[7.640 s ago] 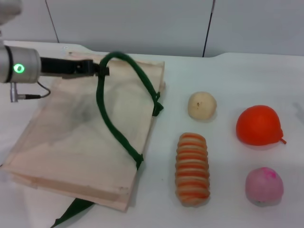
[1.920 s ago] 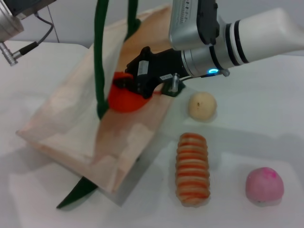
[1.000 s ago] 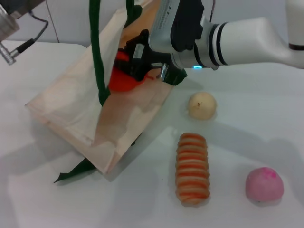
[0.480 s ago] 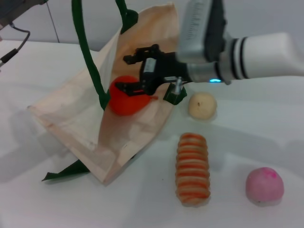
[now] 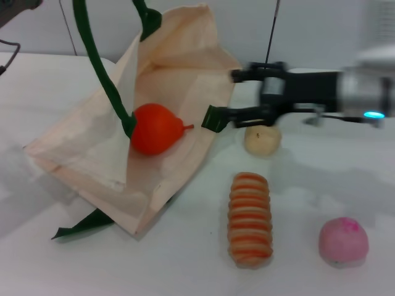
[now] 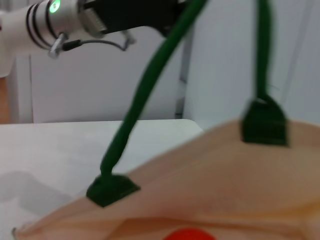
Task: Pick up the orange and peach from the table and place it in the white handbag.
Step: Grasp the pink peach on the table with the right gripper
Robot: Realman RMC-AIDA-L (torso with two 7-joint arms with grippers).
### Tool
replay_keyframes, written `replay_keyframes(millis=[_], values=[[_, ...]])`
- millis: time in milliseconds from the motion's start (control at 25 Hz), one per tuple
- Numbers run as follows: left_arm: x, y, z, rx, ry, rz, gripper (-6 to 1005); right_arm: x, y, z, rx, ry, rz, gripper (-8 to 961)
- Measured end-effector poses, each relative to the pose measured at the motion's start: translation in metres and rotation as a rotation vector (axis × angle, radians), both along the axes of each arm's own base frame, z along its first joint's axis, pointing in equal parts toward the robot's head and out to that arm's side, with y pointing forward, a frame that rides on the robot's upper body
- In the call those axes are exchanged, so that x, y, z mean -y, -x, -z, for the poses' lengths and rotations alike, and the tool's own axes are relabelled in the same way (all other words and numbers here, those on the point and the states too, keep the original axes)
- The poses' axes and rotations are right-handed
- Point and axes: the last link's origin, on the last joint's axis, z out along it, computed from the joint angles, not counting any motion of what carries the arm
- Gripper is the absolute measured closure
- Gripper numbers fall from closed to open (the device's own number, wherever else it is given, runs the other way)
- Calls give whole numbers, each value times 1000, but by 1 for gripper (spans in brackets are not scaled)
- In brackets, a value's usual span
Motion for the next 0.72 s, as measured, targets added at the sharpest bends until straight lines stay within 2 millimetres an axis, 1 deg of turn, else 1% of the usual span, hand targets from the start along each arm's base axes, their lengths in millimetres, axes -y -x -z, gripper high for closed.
replay_keyframes(millis=[40, 160, 240, 280, 320, 440, 600, 720], values=[[0, 1, -1, 2, -6, -5, 875, 3, -8, -9, -13, 1, 13, 71], [2, 7, -4, -2, -16, -27, 875, 16, -35, -34, -41, 6, 77, 75], [2, 10, -5, -4, -19, -37, 875, 25, -57, -47, -36, 3, 146, 77], [3, 11, -6, -3, -22, -41, 875, 38, -77, -56, -21, 14, 204, 79], [4, 13, -7, -1, -25, -46, 875, 38, -77, -56, -21, 14, 204, 80], [7, 20, -10, 3, -38, -67, 875, 56, -99, -63, 7, 47, 261, 84], [9, 25, -11, -1, -44, -83, 875, 78, -126, -63, 70, 92, 328, 89], [10, 25, -12, -3, -45, -85, 875, 86, -138, -61, 112, 117, 371, 92]])
